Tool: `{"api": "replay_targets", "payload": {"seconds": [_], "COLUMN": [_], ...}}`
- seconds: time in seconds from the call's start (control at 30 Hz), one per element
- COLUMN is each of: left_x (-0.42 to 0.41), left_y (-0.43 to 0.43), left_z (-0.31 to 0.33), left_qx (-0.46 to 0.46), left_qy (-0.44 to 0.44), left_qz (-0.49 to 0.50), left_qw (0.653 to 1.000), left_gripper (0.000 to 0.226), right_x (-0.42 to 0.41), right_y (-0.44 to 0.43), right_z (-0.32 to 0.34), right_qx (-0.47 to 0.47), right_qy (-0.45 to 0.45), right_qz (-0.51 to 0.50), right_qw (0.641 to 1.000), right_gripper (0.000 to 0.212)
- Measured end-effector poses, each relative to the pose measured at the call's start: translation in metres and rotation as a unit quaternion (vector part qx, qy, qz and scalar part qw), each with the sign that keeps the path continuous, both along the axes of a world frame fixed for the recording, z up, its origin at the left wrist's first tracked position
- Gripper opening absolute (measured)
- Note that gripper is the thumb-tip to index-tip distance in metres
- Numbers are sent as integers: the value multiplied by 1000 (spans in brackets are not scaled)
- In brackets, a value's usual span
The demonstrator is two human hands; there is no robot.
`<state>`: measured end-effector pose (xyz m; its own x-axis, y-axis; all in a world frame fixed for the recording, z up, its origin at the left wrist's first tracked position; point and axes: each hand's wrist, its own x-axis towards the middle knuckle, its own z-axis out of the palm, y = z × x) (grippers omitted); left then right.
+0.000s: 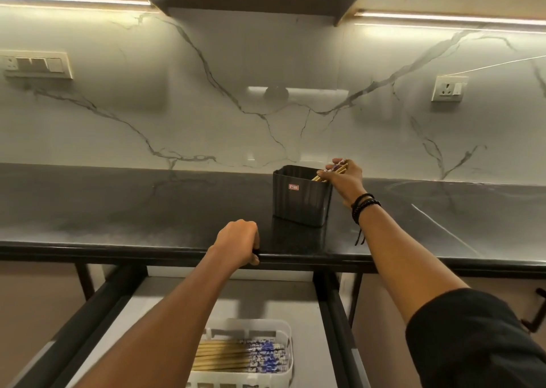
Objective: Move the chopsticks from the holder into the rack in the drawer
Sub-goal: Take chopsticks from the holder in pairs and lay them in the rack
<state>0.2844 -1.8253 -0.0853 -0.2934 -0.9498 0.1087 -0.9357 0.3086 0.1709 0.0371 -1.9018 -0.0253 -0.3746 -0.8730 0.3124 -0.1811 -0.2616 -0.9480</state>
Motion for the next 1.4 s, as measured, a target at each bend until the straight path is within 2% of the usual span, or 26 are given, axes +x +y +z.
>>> {"api": "replay_targets", "payload": {"seconds": [0.17,0.3,0.53,0.7,0.77,0.87,1.0,1.1,1.27,1.4], "left_x": [-2,-2,-1,-1,0,6,10,9,13,13], "left_y": [-1,-2,0,5,7,9,13,17,21,30], "left_z": [-2,-4,-9,-20,-25,-32,-37,-41,-47,-40], "left_qx": [0,0,-18,-36,-39,-18,32,44,46,-3], "left_qy": [1,-2,-1,14,39,30,16,60,138,222], "left_qz": [4,3,4,11,12,1,-22,-25,-24,-37], "left_qw": [1000,1000,1000,999,998,999,999,997,989,974], "left_gripper": [33,35,27,20,22,35,53,50,54,36], "right_x": [-6,-11,-17,-16,-17,-18,-18,-15,-6,5], "right_y": [8,16,35,57,67,78,91,99,110,121], "right_z": [2,8,24,42,48,51,51,46,31,17], "right_qx": [-16,-28,-24,-49,-64,-80,-93,-103,-127,-146], "right_qy": [111,181,210,189,176,138,41,-37,-117,-210], "right_qz": [-21,-45,-51,-71,-86,-99,-99,-83,-62,-6], "right_qw": [994,982,976,978,979,982,990,990,983,967], "right_gripper": [35,32,29,29,27,25,22,21,28,20]}}
